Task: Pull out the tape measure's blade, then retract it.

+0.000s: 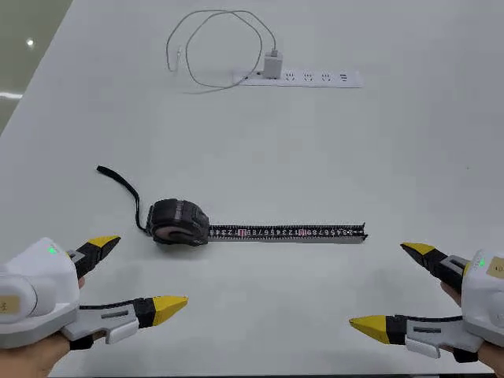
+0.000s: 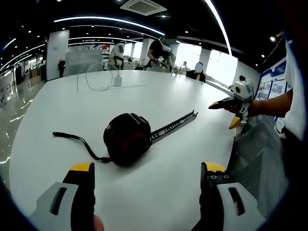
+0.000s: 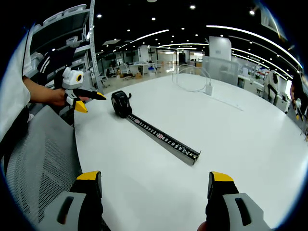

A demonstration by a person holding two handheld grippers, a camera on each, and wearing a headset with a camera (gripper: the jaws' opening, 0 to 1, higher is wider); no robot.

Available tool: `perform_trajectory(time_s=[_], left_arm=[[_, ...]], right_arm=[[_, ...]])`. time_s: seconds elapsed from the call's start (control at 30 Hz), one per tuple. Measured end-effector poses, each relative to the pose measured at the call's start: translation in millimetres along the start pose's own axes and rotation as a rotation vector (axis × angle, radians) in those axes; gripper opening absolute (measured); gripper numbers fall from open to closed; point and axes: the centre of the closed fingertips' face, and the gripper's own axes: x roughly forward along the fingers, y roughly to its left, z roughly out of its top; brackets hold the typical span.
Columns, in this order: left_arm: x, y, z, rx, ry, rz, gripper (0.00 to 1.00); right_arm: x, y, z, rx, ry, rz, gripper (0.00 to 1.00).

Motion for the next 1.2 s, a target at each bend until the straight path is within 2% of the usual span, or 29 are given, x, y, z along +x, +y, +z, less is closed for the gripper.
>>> perform_trajectory(time_s=[0.77, 1.2], left_arm=[[22.0, 6.2, 15.0, -0.006, -0.011, -0.018, 0.88], [32.0, 4.8, 15.3, -0.016, -0.008, -0.031, 0.88]], right_arm=[[9.4, -8.4, 8.1, -0.04, 0.017, 0.028, 0.83], [9.2, -12.0, 10.1, -0.04, 0.019, 0.029, 0.82]])
